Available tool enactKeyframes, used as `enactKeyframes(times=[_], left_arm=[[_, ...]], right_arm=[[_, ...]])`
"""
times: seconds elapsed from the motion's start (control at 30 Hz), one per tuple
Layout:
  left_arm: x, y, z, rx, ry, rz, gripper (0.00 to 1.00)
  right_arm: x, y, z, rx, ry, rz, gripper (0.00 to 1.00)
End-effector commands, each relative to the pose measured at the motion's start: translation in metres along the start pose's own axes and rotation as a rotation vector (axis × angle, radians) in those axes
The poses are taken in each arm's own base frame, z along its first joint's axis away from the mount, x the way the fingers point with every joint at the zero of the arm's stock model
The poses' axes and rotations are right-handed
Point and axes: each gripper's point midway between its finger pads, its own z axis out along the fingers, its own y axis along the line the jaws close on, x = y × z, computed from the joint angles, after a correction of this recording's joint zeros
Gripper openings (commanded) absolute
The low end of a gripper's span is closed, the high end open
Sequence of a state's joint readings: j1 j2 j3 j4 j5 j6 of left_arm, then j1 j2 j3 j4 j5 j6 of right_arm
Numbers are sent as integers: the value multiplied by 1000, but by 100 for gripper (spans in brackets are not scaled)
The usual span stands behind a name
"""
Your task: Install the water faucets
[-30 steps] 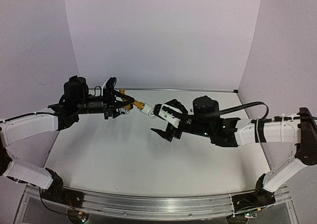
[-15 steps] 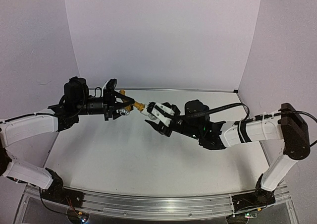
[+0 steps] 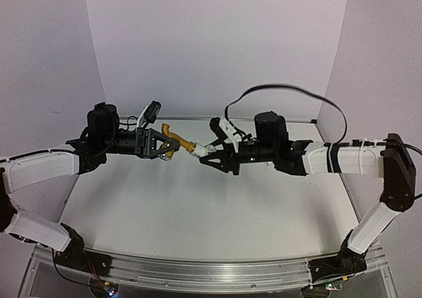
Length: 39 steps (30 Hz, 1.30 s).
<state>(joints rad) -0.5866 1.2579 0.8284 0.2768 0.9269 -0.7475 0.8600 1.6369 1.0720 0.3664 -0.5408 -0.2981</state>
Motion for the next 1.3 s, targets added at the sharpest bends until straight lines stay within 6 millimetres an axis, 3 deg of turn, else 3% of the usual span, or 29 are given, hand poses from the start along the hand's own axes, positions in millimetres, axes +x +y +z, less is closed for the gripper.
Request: enactKeyframes(times=[0.0, 0.07, 0.2, 0.23, 0.33, 0.4, 0.47, 0.57, 0.73, 0.87, 1.03, 1.27], left_arm=[[22, -36, -5, 202, 79, 514, 0], [32, -41, -8, 260, 103, 616, 0], [37, -49, -8, 357, 146, 679, 0], [37, -49, -8, 363, 149, 679, 0], [29, -43, -3, 319, 138, 624, 0], [18, -35, 3, 256, 116, 543, 0], [6, -27, 7, 191, 89, 430, 0], [-13, -9, 11, 64, 7, 267, 0], [-20, 15, 14, -24, -47, -13, 0], [-17, 25, 19, -30, -30, -150, 0], [-18, 20, 17, -22, -36, -166, 0], [-19, 14, 15, -11, -43, -186, 0]], right_arm=[[-54, 47, -49, -696, -7, 584, 3], [-56, 56, -58, -813, 56, 711, 12], [-57, 43, -61, -729, 94, 868, 32], [-58, 37, -62, -695, 89, 890, 41], [-50, 11, -64, -522, 52, 916, 59], [-26, -11, -62, -299, 88, 890, 73], [-1, -29, -64, -102, 153, 811, 79], [17, -48, -79, 121, 199, 638, 84], [-9, -37, -89, 292, 120, 229, 86], [-21, -24, -76, 375, 131, -3, 87], [-27, -16, -52, 437, 128, -167, 86], [-12, 2, -11, 406, 165, -334, 73]])
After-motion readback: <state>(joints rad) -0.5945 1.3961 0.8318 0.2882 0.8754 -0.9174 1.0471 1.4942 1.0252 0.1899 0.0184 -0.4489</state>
